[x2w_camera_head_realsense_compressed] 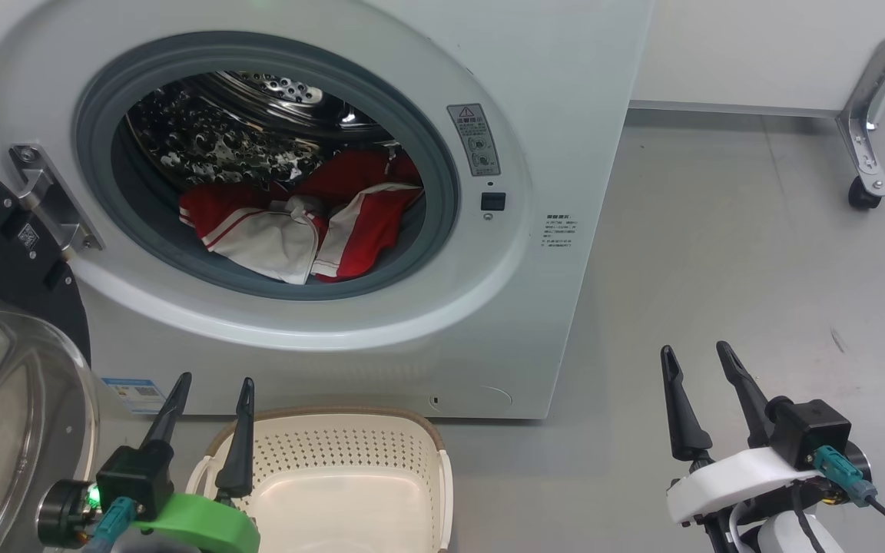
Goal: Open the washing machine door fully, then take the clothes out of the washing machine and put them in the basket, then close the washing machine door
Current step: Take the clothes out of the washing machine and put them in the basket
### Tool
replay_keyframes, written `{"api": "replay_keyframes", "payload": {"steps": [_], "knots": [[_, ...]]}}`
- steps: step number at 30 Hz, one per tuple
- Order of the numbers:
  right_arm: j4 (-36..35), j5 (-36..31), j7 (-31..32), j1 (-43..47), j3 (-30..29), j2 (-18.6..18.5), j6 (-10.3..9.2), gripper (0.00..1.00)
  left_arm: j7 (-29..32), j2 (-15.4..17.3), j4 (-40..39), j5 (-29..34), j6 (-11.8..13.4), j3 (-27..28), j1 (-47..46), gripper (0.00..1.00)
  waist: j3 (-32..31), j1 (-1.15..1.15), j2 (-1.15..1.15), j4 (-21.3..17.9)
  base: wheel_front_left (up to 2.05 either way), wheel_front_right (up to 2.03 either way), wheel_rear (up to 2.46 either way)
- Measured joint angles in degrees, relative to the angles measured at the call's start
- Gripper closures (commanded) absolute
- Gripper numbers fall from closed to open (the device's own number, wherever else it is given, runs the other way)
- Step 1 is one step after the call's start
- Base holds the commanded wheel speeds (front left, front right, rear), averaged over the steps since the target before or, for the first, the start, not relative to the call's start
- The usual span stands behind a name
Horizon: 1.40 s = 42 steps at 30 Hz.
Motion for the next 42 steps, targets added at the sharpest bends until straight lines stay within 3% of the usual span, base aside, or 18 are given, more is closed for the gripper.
{"api": "replay_keyframes", "payload": {"steps": [12,18,30,42], "knots": [[-0.1,-0.3,0.0,0.0,0.4,0.1,0.20,0.00,0.3,0.3,-0.4,0.0,0.1,0.2,0.2,0.00,0.5,0.00,0.00,-0.5,0.00,0.00,0.00],[-0.7,-0.4,0.0,0.0,0.5,0.2,0.20,0.00,0.5,1.3,-1.1,1.2,1.3,0.5,0.2,0.00,1.8,0.00,0.00,-1.3,0.00,0.00,0.00],[-2.5,-0.9,0.0,-0.6,1.8,0.6,0.10,0.00,3.1,2.7,-3.7,2.3,2.3,1.5,-2.6,0.00,8.2,0.00,0.00,-4.6,0.00,0.00,0.00],[-3.7,-0.8,0.0,-4.6,3.0,1.6,0.20,0.00,11.3,8.9,-2.7,6.7,3.8,3.8,-15.6,0.00,16.8,0.00,0.00,-10.4,0.00,0.00,0.00]]}}
